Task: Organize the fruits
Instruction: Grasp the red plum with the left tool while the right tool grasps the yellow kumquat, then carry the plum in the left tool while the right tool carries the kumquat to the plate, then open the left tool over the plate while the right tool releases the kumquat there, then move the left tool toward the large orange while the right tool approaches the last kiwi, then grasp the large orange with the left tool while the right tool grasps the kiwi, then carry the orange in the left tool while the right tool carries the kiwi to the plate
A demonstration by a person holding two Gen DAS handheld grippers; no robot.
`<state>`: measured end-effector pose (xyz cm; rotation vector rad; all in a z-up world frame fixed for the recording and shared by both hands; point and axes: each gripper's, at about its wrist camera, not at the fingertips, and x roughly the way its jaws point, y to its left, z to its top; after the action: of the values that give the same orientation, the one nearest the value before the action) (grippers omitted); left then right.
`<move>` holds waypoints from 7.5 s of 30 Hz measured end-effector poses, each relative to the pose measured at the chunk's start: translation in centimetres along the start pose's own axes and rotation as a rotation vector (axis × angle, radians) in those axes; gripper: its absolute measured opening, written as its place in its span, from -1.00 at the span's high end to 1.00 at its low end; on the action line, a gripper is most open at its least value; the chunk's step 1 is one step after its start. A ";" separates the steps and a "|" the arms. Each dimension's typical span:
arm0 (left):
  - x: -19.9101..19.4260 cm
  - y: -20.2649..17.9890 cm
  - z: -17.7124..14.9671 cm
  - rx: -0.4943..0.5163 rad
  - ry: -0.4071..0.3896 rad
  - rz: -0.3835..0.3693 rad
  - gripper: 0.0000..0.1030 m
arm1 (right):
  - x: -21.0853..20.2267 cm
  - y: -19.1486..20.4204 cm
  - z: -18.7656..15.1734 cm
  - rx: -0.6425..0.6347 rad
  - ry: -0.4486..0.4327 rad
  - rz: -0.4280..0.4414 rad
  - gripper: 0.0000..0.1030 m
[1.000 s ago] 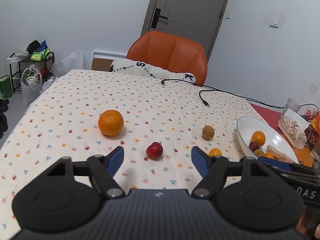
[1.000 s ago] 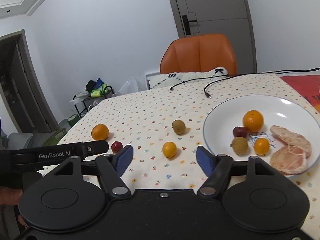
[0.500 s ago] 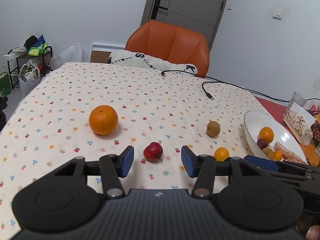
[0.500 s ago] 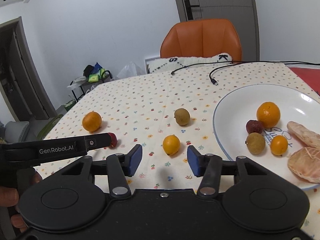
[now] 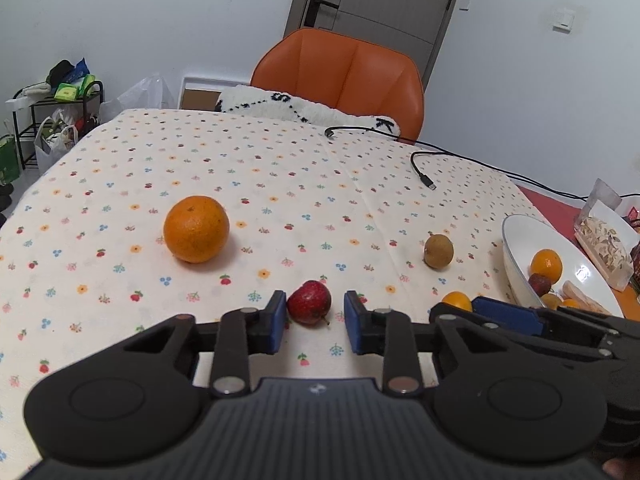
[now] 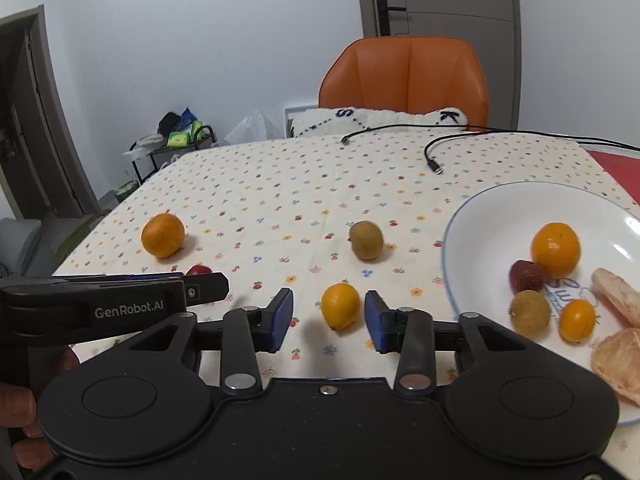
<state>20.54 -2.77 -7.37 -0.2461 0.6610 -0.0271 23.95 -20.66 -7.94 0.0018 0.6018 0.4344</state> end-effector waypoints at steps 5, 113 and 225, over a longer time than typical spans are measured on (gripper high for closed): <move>-0.5 -0.4 0.0 0.010 -0.013 -0.018 0.57 | 0.5 0.7 -0.1 -0.044 0.000 -0.029 0.53; -3.0 -8.3 -0.2 0.120 -0.075 -0.033 -0.65 | -9.4 -9.5 -2.6 0.179 -0.181 -0.105 -0.10; -3.2 -2.5 2.3 -0.014 -0.105 0.016 0.19 | -3.8 -2.8 2.7 -0.022 -0.078 -0.025 0.53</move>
<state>19.56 -4.36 -3.10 -0.2536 0.5586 0.0060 23.68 -24.39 -3.99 -0.0094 0.5199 0.4149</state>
